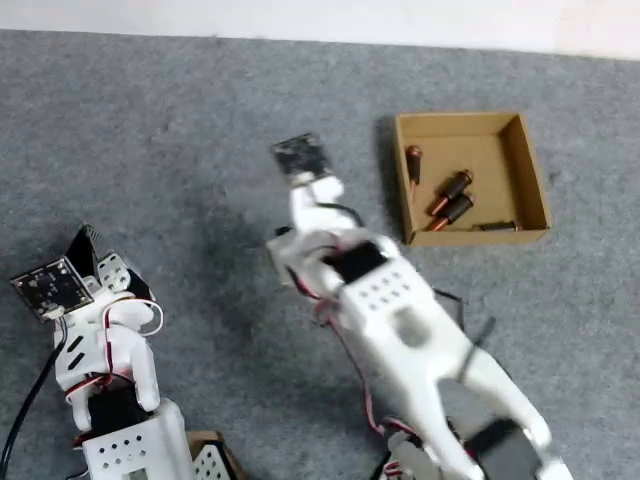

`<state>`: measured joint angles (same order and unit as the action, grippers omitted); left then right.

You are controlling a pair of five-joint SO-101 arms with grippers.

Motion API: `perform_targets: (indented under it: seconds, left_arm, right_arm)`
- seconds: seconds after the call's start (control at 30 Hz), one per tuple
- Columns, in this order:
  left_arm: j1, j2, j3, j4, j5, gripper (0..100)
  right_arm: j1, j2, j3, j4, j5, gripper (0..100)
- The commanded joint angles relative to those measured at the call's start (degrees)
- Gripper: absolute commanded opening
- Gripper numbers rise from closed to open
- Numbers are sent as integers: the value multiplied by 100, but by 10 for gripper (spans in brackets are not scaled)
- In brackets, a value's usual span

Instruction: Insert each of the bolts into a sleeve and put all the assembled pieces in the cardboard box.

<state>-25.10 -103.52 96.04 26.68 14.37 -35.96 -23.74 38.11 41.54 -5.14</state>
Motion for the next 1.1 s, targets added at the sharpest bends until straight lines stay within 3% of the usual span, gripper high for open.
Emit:
perform_targets:
  seconds: [0.0, 0.47, 1.07]
  left_arm:
    - [84, -13, 110, -141, -26, 8]
    - [136, -13, 110, -141, -18, 8]
    - [268, -4, 110, -114, -18, 8]
  right_arm:
    - [514, -1068, 725, -664, 70, 5]
    - [2044, -4523, 3758, -1771, 79, 5]
    - [2782, -7767, 5842, -1815, 79, 5]
